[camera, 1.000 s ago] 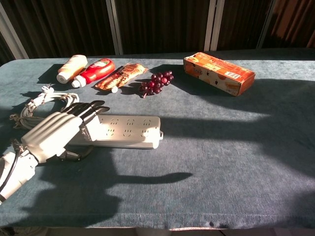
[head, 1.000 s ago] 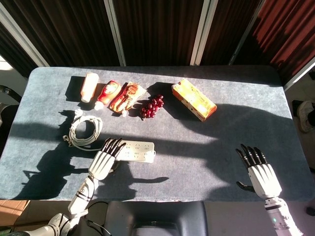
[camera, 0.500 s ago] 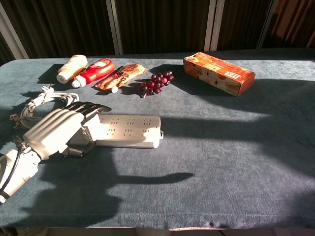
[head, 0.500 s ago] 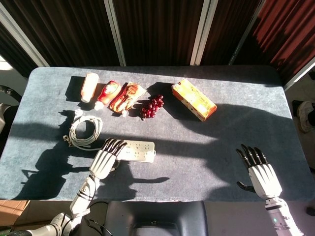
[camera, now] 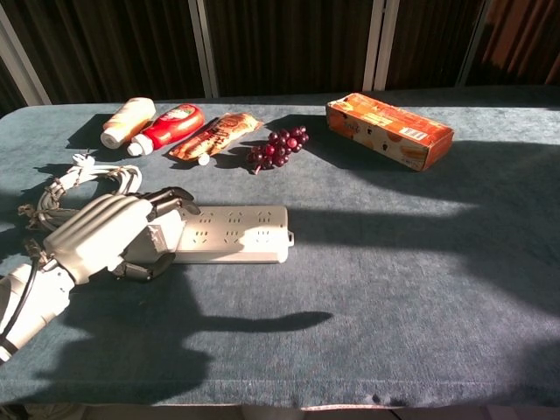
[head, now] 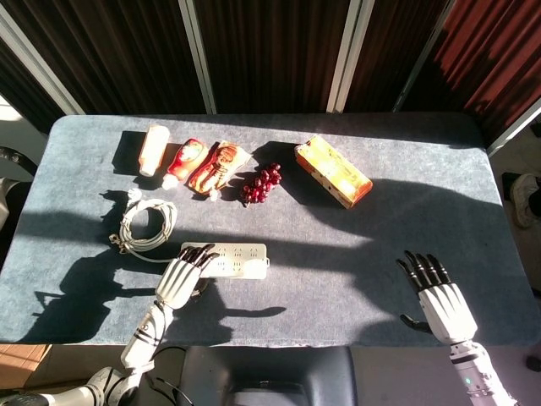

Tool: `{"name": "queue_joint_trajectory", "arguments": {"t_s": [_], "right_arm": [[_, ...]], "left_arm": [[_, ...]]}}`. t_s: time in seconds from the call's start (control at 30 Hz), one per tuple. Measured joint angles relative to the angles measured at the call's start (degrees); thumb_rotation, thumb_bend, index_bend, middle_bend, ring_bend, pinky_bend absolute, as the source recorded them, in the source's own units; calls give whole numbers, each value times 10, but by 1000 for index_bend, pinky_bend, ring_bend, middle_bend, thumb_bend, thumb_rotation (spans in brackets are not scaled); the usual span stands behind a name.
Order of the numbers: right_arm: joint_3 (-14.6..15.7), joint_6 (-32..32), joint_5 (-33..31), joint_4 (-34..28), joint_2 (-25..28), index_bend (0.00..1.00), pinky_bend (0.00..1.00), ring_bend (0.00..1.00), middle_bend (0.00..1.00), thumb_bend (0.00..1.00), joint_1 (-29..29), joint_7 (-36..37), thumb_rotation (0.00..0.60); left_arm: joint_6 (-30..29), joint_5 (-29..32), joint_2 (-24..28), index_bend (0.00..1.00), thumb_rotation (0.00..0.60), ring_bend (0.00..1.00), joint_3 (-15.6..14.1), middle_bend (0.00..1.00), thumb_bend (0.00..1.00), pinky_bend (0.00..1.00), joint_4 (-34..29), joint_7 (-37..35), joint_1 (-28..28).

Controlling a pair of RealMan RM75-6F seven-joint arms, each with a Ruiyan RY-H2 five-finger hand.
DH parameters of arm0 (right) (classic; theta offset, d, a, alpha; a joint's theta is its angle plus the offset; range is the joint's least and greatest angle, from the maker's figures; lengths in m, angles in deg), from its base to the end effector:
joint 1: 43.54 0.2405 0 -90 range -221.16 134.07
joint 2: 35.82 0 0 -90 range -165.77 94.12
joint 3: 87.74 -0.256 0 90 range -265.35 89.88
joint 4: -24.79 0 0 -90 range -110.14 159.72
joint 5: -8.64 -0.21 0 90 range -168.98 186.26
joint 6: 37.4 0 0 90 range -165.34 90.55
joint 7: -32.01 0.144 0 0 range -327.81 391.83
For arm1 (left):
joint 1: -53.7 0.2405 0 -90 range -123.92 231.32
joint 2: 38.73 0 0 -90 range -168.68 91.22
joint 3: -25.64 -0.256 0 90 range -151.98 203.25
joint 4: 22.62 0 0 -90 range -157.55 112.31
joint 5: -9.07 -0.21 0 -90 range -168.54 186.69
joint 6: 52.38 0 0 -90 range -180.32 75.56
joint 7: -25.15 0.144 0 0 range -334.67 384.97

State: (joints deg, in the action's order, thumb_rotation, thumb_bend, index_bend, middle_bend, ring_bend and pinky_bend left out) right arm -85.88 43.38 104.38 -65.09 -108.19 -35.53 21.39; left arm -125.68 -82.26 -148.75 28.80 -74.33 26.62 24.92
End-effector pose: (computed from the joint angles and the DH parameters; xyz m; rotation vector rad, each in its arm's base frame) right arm -0.2812 -0.1747 0.0875 1.6907 -0.8135 0.8838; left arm -0.2080 0.2839 -0.0794 -1.8040 -0.7673 -1.1287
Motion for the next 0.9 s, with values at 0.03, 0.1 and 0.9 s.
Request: {"name": "queue_joint_trajectory", "arguments": {"t_s": [0.03, 0.1, 0.9], "right_arm": [[4, 0, 18, 8, -5, 0, 0, 0, 4, 150, 5, 6, 600], [10, -4, 48, 20, -15, 0, 0, 0, 16, 222, 16, 12, 600], [-61, -244, 6, 55, -212, 88, 61, 0, 146, 793, 189, -141, 600]], "left_arm": [[0, 0, 0, 317, 600, 314, 0, 363, 550, 373, -2, 1, 0], [-1, 0, 1, 331, 600, 335, -1, 377, 552, 403, -5, 2, -1], [-12, 2, 30, 348, 600, 355, -6, 395, 558, 427, -64, 11, -3]]}}
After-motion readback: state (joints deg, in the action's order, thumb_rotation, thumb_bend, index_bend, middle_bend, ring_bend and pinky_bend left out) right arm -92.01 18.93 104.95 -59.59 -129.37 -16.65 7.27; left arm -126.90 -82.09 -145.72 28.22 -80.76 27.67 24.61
